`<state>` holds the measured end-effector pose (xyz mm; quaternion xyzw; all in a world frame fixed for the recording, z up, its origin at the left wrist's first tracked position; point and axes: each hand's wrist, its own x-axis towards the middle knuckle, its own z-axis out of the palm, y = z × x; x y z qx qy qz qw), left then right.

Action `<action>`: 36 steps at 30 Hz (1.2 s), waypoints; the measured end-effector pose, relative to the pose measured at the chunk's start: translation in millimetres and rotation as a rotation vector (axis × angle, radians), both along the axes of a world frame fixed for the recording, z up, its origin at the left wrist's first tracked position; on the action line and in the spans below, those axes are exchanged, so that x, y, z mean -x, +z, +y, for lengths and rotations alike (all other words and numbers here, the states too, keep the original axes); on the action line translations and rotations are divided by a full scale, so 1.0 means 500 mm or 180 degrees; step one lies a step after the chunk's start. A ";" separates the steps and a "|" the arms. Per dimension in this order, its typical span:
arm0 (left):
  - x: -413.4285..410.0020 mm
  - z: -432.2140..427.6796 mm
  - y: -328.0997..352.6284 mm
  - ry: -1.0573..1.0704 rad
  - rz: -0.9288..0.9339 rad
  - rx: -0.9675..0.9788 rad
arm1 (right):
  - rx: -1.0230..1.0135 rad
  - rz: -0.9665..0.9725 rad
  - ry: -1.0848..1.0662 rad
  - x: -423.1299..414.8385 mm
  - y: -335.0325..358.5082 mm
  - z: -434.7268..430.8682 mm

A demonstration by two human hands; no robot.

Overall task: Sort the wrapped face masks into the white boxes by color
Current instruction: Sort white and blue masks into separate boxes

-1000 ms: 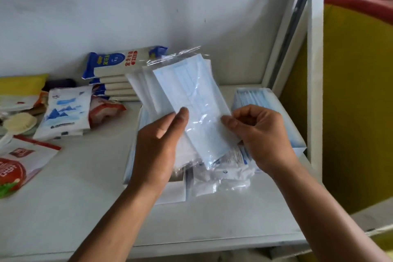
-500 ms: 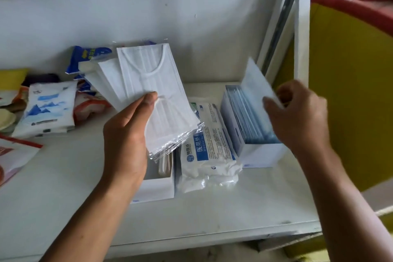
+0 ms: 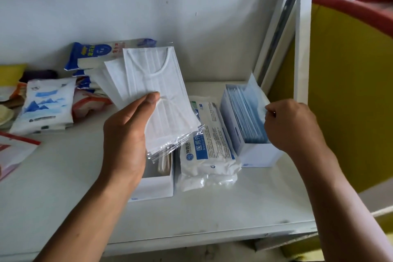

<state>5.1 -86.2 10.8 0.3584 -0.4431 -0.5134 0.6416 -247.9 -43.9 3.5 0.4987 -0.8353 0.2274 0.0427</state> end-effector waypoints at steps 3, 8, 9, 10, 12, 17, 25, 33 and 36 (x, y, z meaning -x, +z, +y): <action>-0.004 -0.001 -0.009 -0.0018 -0.0098 -0.0142 | -0.0187 -0.0032 -0.0225 0.006 -0.016 -0.012; -0.003 0.000 -0.009 -0.0050 -0.0043 -0.0197 | 0.0336 0.0085 -0.0124 0.006 -0.015 -0.018; -0.002 0.000 -0.009 -0.0040 -0.0046 -0.0205 | 0.0412 0.0090 -0.0084 0.006 -0.015 -0.018; -0.003 0.000 -0.009 -0.0040 -0.0054 -0.0209 | 0.0442 0.0087 -0.0050 0.007 -0.018 -0.019; -0.002 -0.001 -0.009 -0.0062 -0.0093 -0.0207 | 0.0385 0.0122 -0.0045 0.009 -0.029 -0.023; 0.000 0.003 -0.016 -0.0129 -0.0248 -0.0168 | 0.0372 0.0302 0.0044 0.014 -0.061 -0.038; -0.023 -0.009 0.004 0.0132 -0.0616 0.0188 | 0.0848 0.0306 0.0358 -0.006 -0.020 -0.025; -0.037 -0.006 -0.022 -0.0786 -0.1493 0.0845 | 0.0590 -0.4893 0.2329 -0.211 0.005 0.000; -0.020 0.011 -0.034 -0.1132 -0.1303 0.0594 | 0.0818 -0.5384 0.1957 -0.227 -0.011 -0.011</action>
